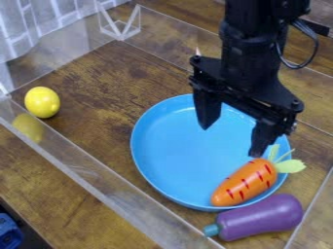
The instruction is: Remove the carrot from the blue tray and put it on the table
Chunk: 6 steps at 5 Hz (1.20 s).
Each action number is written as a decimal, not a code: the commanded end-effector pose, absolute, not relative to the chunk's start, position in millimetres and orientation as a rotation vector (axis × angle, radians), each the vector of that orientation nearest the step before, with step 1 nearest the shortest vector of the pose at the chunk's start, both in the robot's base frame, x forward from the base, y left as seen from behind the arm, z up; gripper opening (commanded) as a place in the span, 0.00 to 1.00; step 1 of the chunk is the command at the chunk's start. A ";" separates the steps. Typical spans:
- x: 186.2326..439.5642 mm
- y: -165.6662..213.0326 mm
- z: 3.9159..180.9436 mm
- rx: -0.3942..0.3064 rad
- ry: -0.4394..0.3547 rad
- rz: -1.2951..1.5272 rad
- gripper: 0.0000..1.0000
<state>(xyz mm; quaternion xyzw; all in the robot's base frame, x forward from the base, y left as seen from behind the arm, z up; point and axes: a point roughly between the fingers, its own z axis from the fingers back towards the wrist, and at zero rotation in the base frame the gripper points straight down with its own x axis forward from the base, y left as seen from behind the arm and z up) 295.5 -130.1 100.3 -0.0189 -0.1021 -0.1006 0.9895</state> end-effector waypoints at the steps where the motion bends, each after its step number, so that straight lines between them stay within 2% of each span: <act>1: 295.0 -137.4 97.9 -0.048 -0.230 -0.222 1.00; 3: 297.0 -144.4 59.3 -0.052 -0.227 -0.237 1.00; 6: 300.3 -148.2 28.4 -0.058 -0.206 -0.233 1.00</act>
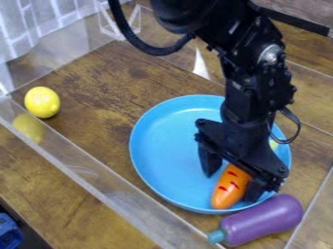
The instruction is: Remove the carrot from the blue tray and put it on the table
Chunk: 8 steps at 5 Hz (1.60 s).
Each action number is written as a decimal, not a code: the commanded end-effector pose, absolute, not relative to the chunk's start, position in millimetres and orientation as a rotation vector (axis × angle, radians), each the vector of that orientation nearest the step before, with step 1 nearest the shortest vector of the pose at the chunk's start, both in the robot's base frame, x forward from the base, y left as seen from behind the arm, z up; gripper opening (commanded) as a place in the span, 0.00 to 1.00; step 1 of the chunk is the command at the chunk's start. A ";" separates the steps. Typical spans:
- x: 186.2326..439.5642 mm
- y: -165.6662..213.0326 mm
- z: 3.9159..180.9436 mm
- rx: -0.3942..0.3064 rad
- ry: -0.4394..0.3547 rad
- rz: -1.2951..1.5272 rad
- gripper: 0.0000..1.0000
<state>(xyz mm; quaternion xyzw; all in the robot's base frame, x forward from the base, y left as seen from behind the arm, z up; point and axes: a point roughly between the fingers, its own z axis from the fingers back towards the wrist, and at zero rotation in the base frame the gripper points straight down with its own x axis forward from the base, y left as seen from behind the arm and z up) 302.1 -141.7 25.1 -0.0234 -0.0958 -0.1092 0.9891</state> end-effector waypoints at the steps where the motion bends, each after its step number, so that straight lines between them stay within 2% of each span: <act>1: 301.6 -148.7 23.3 -0.062 -0.205 -0.235 0.00; 6: 301.8 -140.0 62.1 -0.045 -0.175 -0.247 0.00; 7: 303.3 -136.8 74.1 -0.040 -0.178 -0.238 0.00; 8: 311.1 -127.2 96.8 -0.027 -0.207 -0.202 0.00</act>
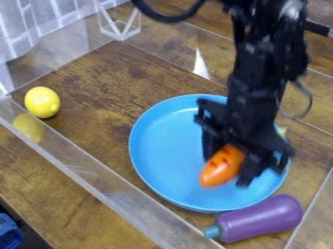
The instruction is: Remove the carrot from the blue tray and put it on the table
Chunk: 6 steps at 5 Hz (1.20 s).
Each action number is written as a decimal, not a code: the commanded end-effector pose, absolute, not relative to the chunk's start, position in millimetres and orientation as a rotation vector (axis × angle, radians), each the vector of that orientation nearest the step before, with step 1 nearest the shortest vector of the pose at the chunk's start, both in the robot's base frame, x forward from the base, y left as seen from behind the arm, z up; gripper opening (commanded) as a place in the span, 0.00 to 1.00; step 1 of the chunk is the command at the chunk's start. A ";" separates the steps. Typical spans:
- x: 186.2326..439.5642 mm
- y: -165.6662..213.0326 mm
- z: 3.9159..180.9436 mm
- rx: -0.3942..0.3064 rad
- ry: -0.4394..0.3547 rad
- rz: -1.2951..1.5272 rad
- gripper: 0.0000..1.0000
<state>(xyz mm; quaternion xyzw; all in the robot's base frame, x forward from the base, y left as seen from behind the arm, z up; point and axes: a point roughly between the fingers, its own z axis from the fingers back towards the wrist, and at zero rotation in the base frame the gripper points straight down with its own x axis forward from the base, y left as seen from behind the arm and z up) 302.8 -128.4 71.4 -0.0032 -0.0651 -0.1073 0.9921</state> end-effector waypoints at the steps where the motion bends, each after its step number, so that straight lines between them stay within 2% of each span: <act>1: 327.7 -103.5 129.5 0.008 -0.246 -0.160 0.00; 2: 348.6 -61.6 157.1 0.055 -0.269 -0.075 0.00; 4: 331.8 -5.7 163.1 0.105 -0.281 -0.032 0.00; 5: 325.8 13.7 155.9 0.116 -0.275 -0.024 0.00; 6: 328.0 15.2 149.9 0.123 -0.268 -0.050 0.00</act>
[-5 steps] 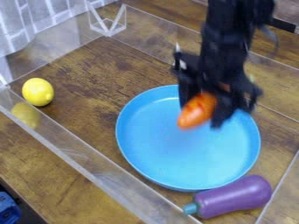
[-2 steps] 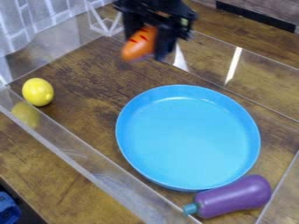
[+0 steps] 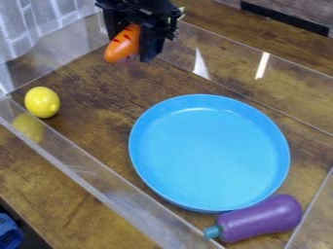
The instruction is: Remove the carrot from the blue tray and put it on the table
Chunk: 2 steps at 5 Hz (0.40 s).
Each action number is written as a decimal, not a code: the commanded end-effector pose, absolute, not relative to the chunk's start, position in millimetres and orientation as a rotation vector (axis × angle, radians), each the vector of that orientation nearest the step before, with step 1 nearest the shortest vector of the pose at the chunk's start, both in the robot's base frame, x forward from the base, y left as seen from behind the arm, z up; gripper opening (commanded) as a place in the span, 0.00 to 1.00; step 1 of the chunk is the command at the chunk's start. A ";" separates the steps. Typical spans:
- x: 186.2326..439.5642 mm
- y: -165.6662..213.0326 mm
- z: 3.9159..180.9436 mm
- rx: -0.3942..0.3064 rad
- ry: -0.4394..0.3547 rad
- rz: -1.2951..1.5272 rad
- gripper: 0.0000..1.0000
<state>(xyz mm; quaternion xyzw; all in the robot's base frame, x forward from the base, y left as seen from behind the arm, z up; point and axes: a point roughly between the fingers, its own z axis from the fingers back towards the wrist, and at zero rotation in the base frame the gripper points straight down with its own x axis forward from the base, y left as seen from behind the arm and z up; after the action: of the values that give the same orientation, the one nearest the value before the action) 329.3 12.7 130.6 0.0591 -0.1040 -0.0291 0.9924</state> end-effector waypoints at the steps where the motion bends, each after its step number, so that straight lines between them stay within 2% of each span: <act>1: 325.9 8.2 145.2 0.120 -0.263 -0.081 0.00; 2: 323.4 -0.8 142.8 0.116 -0.263 -0.111 0.00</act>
<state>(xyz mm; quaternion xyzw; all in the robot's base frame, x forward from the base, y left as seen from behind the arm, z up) 323.7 0.1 120.9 0.0571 -0.0957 -0.0544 0.9923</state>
